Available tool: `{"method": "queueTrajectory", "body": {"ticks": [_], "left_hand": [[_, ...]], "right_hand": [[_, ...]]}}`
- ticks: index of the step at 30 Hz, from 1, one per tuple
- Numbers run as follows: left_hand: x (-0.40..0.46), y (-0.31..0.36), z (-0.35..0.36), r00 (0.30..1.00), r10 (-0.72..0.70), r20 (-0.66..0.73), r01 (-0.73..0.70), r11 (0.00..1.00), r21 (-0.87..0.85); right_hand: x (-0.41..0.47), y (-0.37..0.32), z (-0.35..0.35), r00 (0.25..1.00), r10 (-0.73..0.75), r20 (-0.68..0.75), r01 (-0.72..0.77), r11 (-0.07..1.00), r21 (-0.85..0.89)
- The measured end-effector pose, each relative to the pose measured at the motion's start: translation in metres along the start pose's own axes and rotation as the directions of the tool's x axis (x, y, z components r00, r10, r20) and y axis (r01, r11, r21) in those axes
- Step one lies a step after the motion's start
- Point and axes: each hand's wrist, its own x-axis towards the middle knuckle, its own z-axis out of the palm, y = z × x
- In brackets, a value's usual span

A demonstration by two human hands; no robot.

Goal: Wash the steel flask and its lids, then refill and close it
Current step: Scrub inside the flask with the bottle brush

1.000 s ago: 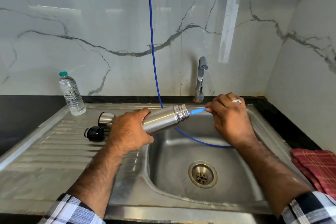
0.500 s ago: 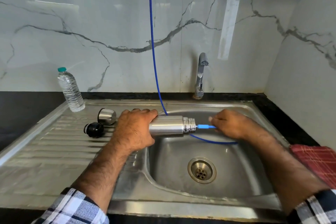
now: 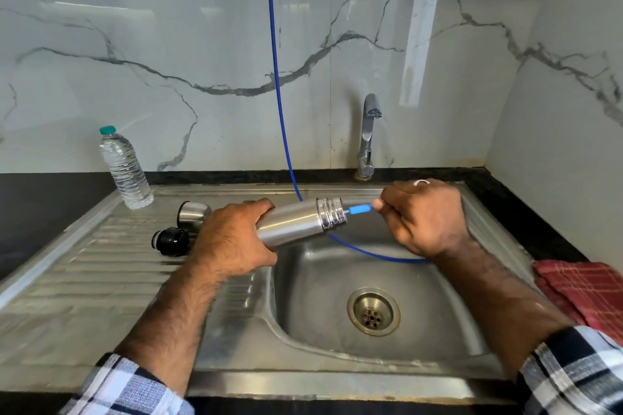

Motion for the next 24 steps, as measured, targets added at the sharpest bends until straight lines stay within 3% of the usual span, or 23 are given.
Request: {"method": "queueTrajectory", "body": {"ticks": [3, 4, 6, 7, 8, 9, 11, 12, 14, 17, 21, 22, 24], "left_hand": [[0.0, 0.0, 0.0, 0.998, 0.062, 0.004, -0.062, 0.993, 0.097], [0.0, 0.002, -0.001, 0.997, 0.079, 0.007, -0.079, 0.989, 0.126], [0.0, 0.006, -0.001, 0.994, 0.108, 0.02, -0.11, 0.979, 0.172], [0.001, 0.01, -0.001, 0.992, 0.124, 0.021, -0.126, 0.973, 0.192], [0.001, 0.013, 0.0, 0.991, 0.136, 0.018, -0.137, 0.969, 0.207], [0.001, 0.016, 0.0, 0.99, 0.137, 0.015, -0.137, 0.968, 0.211], [0.0, 0.018, 0.001, 0.996, 0.091, 0.009, -0.092, 0.981, 0.171], [0.0, 0.016, 0.0, 0.998, 0.059, 0.001, -0.058, 0.989, 0.137], [-0.001, 0.011, -0.003, 1.0, 0.004, -0.013, -0.003, 0.997, 0.08], [-0.001, 0.005, -0.006, 0.999, -0.019, -0.029, 0.021, 0.998, 0.057], [-0.002, 0.004, -0.005, 1.0, 0.019, -0.022, -0.018, 0.998, 0.058], [-0.002, 0.004, -0.005, 0.999, 0.031, -0.013, -0.03, 0.997, 0.066], [0.0, 0.004, -0.004, 0.999, 0.048, -0.005, -0.047, 0.994, 0.103]], "right_hand": [[0.009, 0.003, -0.011, 0.946, 0.099, 0.309, -0.1, 0.995, -0.014], [0.013, 0.006, -0.015, 0.874, 0.163, 0.457, -0.184, 0.983, 0.002], [0.019, 0.008, -0.019, 0.641, 0.281, 0.714, -0.427, 0.904, 0.028], [0.019, 0.008, -0.02, 0.535, 0.315, 0.784, -0.506, 0.863, -0.001], [0.018, 0.007, -0.019, 0.487, 0.352, 0.8, -0.538, 0.842, -0.043], [0.014, 0.008, -0.018, 0.52, 0.397, 0.757, -0.531, 0.844, -0.078], [0.004, 0.013, -0.015, 0.757, 0.418, 0.503, -0.446, 0.892, -0.069], [0.001, 0.016, -0.013, 0.867, 0.352, 0.353, -0.385, 0.922, 0.027], [-0.002, 0.022, -0.007, 0.975, 0.169, 0.145, -0.193, 0.966, 0.174], [-0.003, 0.013, 0.005, 0.995, 0.103, 0.011, -0.104, 0.989, 0.108], [0.0, -0.004, -0.001, 0.984, 0.157, -0.079, -0.165, 0.981, -0.106], [0.005, -0.003, -0.006, 0.976, 0.219, -0.02, -0.219, 0.966, -0.136], [0.016, -0.001, -0.008, 0.889, 0.366, 0.276, -0.331, 0.929, -0.167]]}}
